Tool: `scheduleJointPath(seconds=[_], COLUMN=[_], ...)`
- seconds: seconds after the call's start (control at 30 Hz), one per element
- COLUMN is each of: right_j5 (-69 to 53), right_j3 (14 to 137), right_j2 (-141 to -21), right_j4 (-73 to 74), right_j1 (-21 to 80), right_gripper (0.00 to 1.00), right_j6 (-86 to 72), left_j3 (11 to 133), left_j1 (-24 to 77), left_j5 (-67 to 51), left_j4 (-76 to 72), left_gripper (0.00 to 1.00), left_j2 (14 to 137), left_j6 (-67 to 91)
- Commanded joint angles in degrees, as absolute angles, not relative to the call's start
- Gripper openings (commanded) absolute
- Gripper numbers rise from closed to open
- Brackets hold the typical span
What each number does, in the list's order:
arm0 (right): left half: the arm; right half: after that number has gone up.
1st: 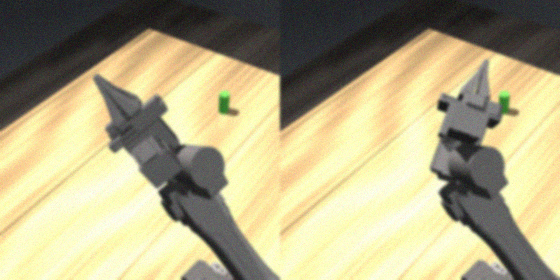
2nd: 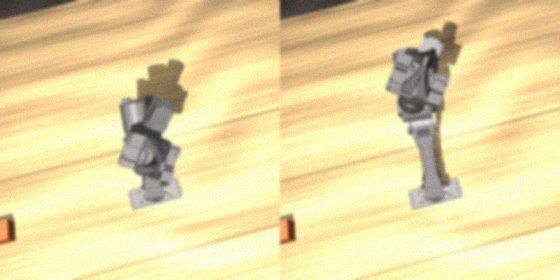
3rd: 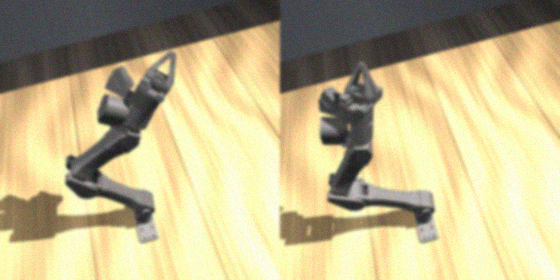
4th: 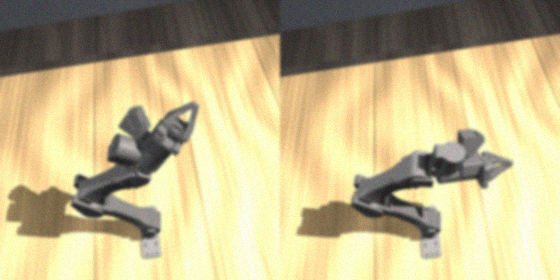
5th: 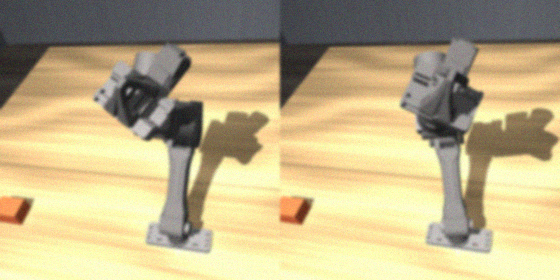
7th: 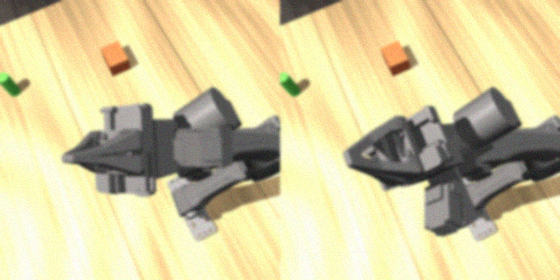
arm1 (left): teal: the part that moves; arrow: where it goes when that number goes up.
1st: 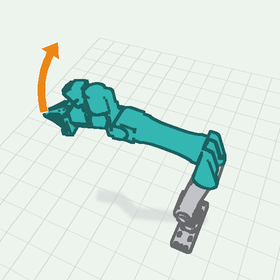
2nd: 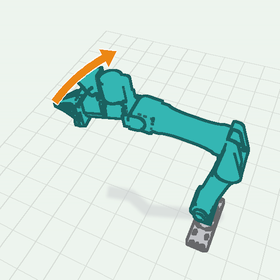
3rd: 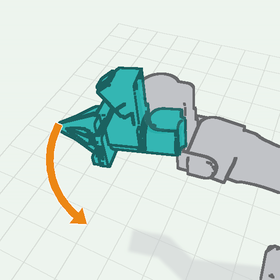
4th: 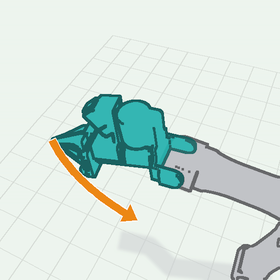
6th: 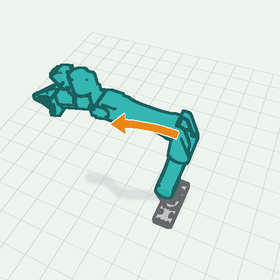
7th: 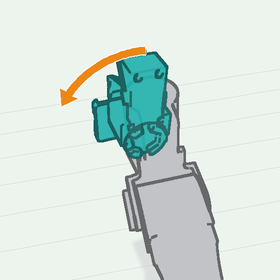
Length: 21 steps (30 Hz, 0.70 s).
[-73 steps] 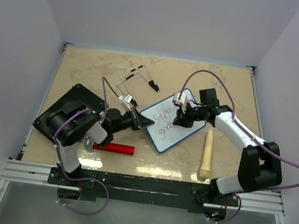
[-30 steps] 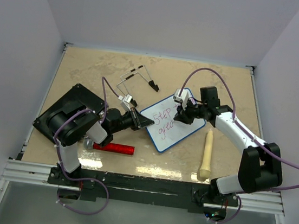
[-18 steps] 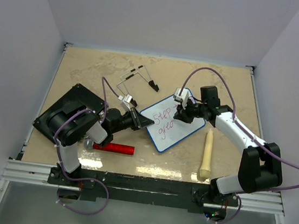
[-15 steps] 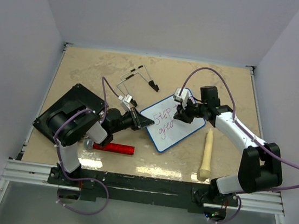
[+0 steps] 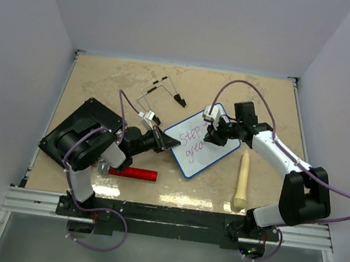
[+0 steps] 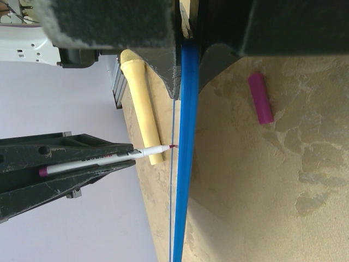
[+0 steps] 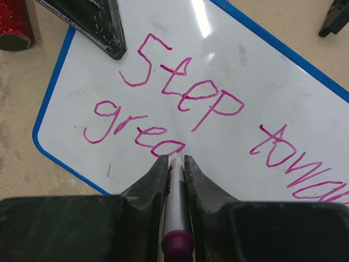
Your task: Write a sentence on the whiteboard
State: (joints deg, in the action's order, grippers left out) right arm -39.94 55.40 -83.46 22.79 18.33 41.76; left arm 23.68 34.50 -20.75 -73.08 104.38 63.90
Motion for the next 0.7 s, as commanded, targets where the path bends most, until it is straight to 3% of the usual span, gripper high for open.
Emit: scheduleJointPath(seconds=[0.0, 0.4, 0.67], right_j5=[-39.0, -36.3, -41.8], right_j3=[56.3, 56.3, 59.2], right_j2=[-83.2, -82.3, -76.5], right_j4=[26.3, 26.8, 30.0], right_j1=[18.4, 17.7, 15.4], right_gripper=[0.0, 0.0, 0.0], right_j6=[44.1, 42.7, 42.4], left_j3=[24.3, 23.9, 24.5], left_j1=[34.8, 34.8, 34.7], left_j5=[-22.9, -22.8, -22.8], left_j4=[-86.5, -86.2, -81.4], left_gripper=[0.0, 0.0, 0.0], left_j2=[105.2, 105.1, 104.5], left_j6=[61.4, 60.9, 56.3])
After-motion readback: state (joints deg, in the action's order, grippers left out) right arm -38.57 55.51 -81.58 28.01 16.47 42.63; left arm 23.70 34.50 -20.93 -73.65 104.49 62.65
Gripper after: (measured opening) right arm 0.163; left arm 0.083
